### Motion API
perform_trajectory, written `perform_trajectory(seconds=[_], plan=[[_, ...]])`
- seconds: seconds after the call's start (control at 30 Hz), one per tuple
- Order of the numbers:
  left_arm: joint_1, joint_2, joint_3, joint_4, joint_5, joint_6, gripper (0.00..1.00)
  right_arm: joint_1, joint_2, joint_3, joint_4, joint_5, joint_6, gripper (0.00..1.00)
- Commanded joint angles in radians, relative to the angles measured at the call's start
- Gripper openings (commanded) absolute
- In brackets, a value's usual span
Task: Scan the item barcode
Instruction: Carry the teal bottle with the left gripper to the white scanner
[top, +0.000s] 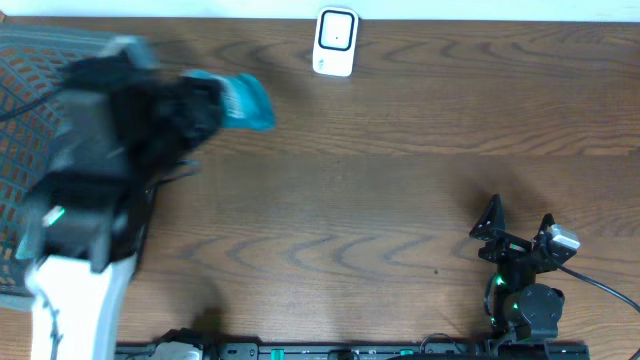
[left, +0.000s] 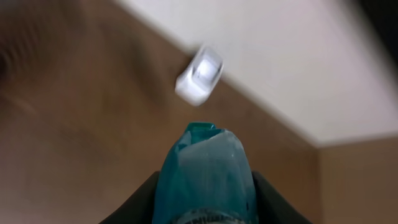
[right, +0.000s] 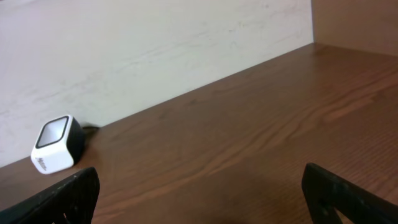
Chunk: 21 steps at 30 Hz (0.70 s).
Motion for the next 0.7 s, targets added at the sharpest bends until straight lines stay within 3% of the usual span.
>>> perform_trajectory(seconds=[0.0, 0.27, 0.43, 0.67], plan=[[-0.151, 0.126, 0.022, -0.002, -0.201, -0.132, 0.2, -0.004, -0.004, -0.001, -0.005, 0.002, 0.003, 0.99], [-0.319, 0.457, 0.022, -0.021, -0.485, -0.431, 0.2, -0.004, -0.004, -0.001, -0.005, 0.002, 0.003, 0.99], [-0.35, 0.629, 0.022, -0.035, -0.519, -0.637, 0.2, -0.004, -0.004, -0.001, -0.005, 0.002, 0.003, 0.99], [-0.371, 0.744, 0.022, -0.051, -0.57, -0.685, 0.2, -0.004, -0.005, -0.001, -0.005, 0.002, 0.003, 0.99]])
